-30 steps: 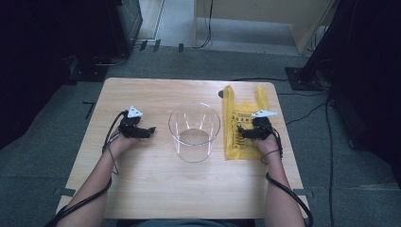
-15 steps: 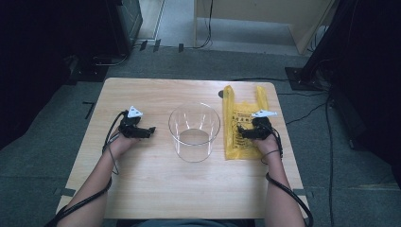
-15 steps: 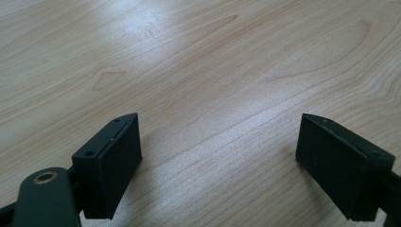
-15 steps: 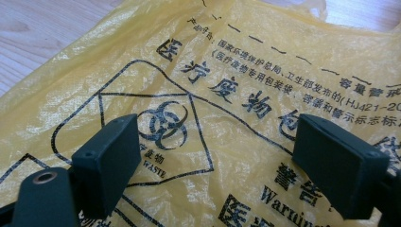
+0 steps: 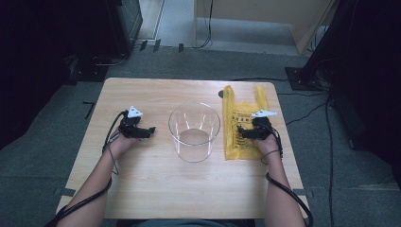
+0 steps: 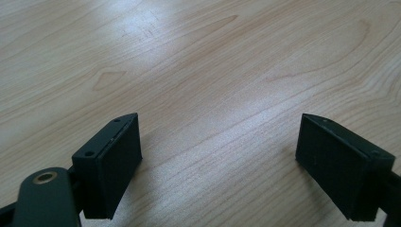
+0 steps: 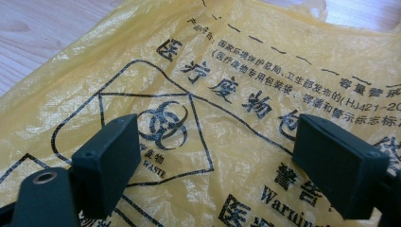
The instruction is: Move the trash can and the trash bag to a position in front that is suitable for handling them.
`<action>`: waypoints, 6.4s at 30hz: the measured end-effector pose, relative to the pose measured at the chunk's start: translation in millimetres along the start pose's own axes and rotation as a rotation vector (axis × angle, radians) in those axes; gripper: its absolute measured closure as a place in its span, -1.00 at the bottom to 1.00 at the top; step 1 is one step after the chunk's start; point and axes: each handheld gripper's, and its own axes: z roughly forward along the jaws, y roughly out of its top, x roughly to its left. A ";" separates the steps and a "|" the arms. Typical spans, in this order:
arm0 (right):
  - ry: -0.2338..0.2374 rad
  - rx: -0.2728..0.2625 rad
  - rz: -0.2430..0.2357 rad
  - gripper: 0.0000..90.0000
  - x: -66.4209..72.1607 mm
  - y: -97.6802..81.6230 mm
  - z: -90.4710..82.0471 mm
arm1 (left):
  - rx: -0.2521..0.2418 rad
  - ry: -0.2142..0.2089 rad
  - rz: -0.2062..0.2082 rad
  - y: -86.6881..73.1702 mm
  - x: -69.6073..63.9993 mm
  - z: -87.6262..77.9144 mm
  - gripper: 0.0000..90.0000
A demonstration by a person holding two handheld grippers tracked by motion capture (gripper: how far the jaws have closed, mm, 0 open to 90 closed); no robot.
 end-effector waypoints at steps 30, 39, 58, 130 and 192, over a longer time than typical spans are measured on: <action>-0.047 0.004 0.042 -0.67 -7.8 5.6 5.7 | -0.001 -0.019 0.025 9.9 -6.4 10.4 -0.68; -0.041 0.002 0.039 -0.64 -7.1 2.8 2.5 | -0.002 0.007 -0.011 10.9 -8.4 12.0 -0.68; -0.027 -0.027 0.030 -0.18 0.1 -3.6 -5.6 | -0.001 -0.013 0.008 7.3 -14.2 8.1 -0.68; 0.326 -0.406 0.013 1.00 38.2 57.4 -68.0 | -0.194 -0.373 -0.049 91.4 -45.7 -80.0 -0.44; 0.716 -0.630 -0.156 1.00 147.7 128.9 -113.5 | -0.404 -0.537 0.082 132.7 -127.3 -114.9 -0.57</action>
